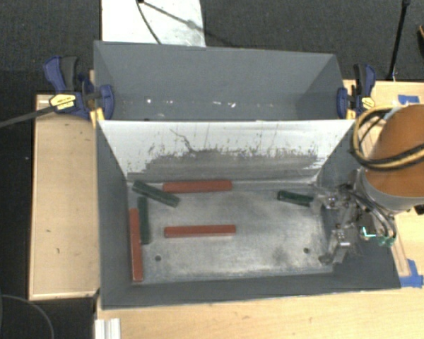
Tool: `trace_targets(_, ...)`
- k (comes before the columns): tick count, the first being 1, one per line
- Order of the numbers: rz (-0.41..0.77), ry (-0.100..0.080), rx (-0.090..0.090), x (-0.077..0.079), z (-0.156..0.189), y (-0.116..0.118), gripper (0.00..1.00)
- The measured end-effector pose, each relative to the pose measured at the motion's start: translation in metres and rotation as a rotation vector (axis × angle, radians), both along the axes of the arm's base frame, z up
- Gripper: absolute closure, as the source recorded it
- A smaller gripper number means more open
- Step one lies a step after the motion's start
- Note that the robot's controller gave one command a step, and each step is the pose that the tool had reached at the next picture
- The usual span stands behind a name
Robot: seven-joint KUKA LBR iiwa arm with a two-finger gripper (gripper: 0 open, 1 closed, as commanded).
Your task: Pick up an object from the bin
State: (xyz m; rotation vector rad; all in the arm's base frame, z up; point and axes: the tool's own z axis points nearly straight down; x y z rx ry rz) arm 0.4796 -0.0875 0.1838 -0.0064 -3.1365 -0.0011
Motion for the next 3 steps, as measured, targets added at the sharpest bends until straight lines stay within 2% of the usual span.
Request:
trace_targets(1,-0.283,-0.009,-0.001,0.087,-0.115,-0.022,0.0)
trace_targets(2,-0.533,-0.011,-0.001,0.112,-0.082,-0.01,0.0)
trace_targets(3,-0.736,-0.011,-0.001,0.104,-0.062,0.012,0.0)
